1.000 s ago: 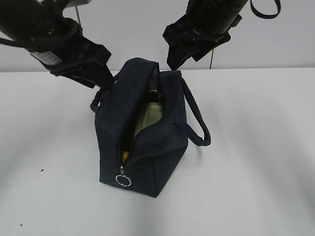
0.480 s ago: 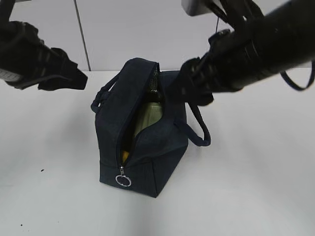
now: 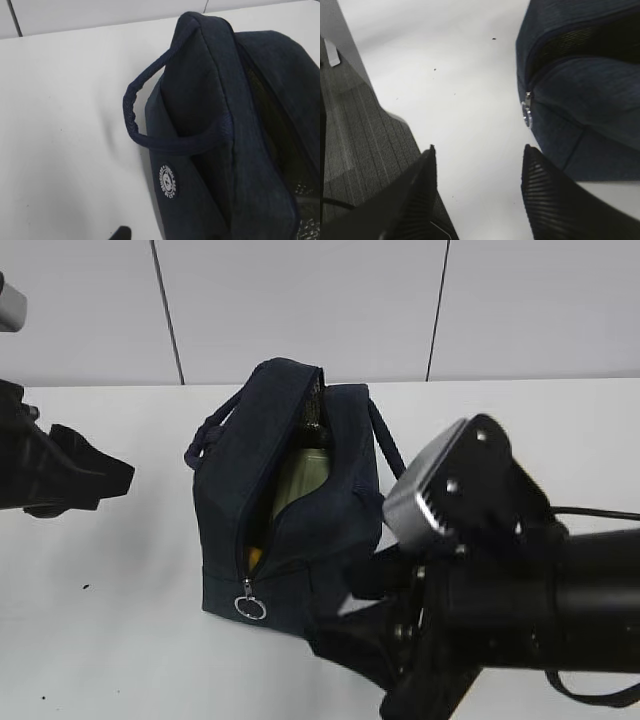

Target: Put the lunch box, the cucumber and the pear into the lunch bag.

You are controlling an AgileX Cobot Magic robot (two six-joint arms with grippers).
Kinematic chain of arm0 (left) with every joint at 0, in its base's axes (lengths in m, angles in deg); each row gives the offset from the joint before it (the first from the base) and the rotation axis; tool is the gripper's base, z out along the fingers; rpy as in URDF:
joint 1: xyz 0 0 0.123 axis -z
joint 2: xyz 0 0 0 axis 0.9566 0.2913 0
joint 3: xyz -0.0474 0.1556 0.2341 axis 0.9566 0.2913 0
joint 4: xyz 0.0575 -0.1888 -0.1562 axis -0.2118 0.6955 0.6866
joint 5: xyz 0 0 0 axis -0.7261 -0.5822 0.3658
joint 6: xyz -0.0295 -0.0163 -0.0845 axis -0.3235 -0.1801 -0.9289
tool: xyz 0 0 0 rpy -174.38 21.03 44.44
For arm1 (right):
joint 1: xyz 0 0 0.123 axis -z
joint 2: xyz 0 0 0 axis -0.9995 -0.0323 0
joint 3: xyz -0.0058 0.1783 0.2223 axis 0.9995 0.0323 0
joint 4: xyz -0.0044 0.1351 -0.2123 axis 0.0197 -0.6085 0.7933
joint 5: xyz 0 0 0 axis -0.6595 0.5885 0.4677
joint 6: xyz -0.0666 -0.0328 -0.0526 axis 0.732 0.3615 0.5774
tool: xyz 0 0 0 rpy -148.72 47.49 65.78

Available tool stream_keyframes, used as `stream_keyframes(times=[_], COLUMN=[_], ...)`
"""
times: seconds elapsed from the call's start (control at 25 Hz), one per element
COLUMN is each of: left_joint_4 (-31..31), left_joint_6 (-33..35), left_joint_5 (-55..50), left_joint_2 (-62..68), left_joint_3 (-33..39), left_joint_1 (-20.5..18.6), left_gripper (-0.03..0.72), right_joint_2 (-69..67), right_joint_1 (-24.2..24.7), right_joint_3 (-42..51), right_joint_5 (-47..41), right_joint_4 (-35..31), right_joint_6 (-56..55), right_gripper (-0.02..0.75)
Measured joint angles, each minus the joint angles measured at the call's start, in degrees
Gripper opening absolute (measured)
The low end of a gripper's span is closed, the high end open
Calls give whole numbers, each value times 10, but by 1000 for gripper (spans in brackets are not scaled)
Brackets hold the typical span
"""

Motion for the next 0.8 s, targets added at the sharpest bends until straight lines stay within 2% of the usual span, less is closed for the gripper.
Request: stream_keyframes(times=[0.12, 0.36, 0.56, 0.8], left_joint_4=[0, 0, 2, 8], left_joint_6=[9, 11, 11, 11], left_joint_5=[-4, -18, -34, -46], left_joint_2=[-1, -1, -1, -1], left_joint_3=[1, 1, 1, 1], left_joint_1=[0, 0, 0, 0], left_gripper=[263, 259, 257, 244], right_joint_2=[-31, -138, -186, -186], right_joint_1=[-14, -16, -16, -16], right_joint_3=[5, -13, -55, -59], right_joint_5=[-10, -24, -26, -29], right_joint_4=[-27, -34, -37, -37], right_joint_6=[65, 135, 147, 148], right_gripper=[414, 386, 373, 370])
